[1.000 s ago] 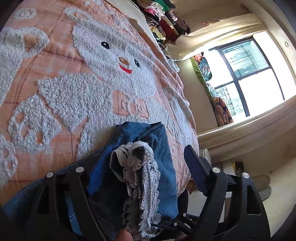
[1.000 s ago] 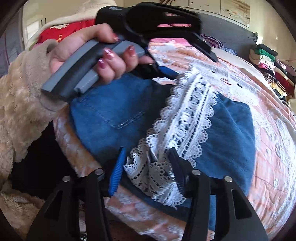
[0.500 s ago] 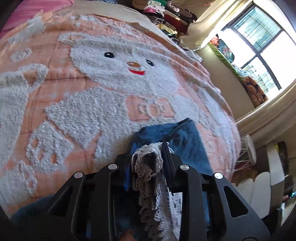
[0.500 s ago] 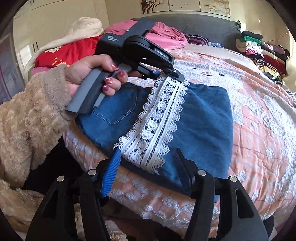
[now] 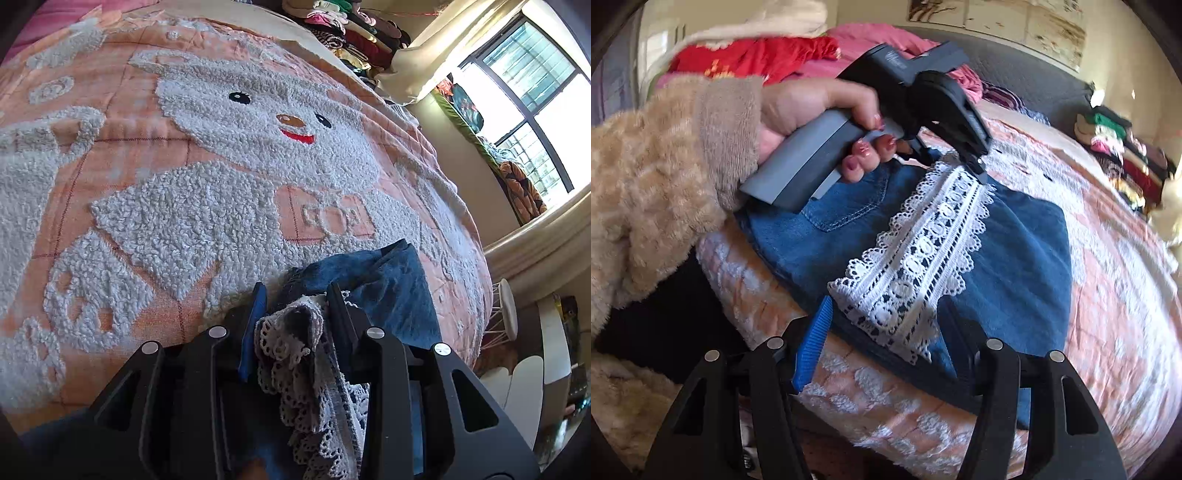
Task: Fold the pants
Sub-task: 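Lift the lace edge with both grippers and fold it over the denim, then lay the folded lace edge flat and open both grippers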
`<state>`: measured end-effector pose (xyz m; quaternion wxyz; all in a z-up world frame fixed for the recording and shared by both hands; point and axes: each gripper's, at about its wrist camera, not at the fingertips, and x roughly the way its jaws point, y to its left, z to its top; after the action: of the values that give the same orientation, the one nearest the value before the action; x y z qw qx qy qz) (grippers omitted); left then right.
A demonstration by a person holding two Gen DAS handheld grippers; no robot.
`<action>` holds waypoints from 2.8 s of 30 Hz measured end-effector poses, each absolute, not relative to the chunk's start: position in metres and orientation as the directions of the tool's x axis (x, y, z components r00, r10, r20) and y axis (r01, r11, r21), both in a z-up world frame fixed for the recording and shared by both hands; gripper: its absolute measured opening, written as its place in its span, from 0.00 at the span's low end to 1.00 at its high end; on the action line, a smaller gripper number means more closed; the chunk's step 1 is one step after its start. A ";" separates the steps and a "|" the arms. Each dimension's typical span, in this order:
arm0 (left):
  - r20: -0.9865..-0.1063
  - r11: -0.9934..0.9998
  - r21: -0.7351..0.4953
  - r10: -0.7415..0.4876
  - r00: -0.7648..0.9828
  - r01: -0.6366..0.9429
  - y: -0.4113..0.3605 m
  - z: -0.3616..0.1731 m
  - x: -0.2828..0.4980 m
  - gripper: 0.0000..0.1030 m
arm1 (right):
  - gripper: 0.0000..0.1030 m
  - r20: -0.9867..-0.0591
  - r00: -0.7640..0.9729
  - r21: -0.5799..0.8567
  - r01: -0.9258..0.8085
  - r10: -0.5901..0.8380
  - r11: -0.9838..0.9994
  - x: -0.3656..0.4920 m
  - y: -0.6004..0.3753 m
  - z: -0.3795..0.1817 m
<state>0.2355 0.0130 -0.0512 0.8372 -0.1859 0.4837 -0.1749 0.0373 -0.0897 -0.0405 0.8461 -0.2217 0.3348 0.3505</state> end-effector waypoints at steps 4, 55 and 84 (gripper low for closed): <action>-0.744 0.869 -0.483 -0.473 0.473 0.108 0.014 -0.050 0.235 0.25 | 0.32 -0.765 0.503 -0.178 -0.765 0.401 0.619 0.043 -0.076 -0.052; -0.721 0.954 -0.232 -0.299 0.625 0.189 -0.019 0.001 0.133 0.69 | 0.59 -0.693 0.505 0.198 -0.552 0.514 0.810 0.074 -0.186 -0.035; -0.621 0.988 -0.134 -0.023 0.783 -0.077 0.089 0.060 0.024 0.88 | 0.92 -0.595 0.603 0.091 -0.607 0.532 0.790 0.067 -0.139 0.048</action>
<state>0.0245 0.0891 0.0597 0.9412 -0.0762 0.3288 0.0144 0.0673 -0.1390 0.0476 0.8932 -0.0601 0.3116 0.3185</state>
